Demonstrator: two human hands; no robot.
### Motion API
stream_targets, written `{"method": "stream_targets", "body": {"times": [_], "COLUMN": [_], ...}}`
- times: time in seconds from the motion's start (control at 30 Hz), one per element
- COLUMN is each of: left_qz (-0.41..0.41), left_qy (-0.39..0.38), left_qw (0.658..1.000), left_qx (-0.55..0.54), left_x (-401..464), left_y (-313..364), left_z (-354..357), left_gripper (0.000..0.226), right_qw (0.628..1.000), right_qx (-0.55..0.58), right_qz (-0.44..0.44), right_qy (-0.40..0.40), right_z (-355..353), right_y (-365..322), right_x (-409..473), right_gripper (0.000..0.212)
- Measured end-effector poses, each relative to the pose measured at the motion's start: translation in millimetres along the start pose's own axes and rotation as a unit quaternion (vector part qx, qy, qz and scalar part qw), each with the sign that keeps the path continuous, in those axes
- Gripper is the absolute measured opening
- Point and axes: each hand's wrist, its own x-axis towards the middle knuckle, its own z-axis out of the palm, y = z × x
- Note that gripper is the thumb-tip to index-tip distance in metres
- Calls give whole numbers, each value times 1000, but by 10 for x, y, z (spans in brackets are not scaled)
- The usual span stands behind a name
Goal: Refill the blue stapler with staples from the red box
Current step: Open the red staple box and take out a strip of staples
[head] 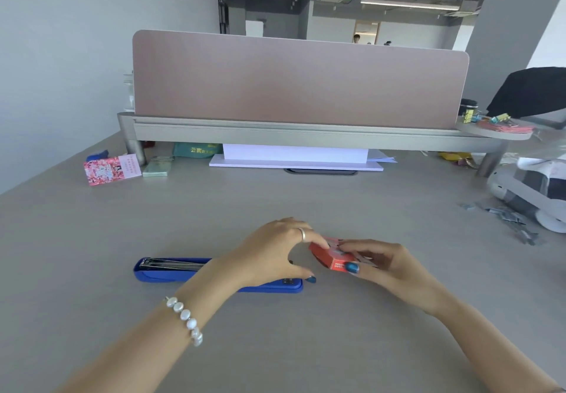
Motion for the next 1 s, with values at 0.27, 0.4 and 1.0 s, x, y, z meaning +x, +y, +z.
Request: {"method": "stream_targets", "body": {"times": [0.27,0.4,1.0], "left_qz": [67,41,110], "left_qy": [102,69,93], "left_qw": [992,995,989], "left_qx": [20,-61,34], "left_x": [-31,-42,-109], "left_y": [92,121,228], "left_z": [60,-16,-68], "left_gripper": [16,18,14], "right_qw": [996,998,996], "right_qx": [84,38,73], "right_qz": [16,7,32], "right_qy": [-38,-49,-32], "right_z": [-19,34,39], "right_y": [-73,-111,-91], "right_x": [-43,-44,-42], "right_gripper": [37,44,32]}}
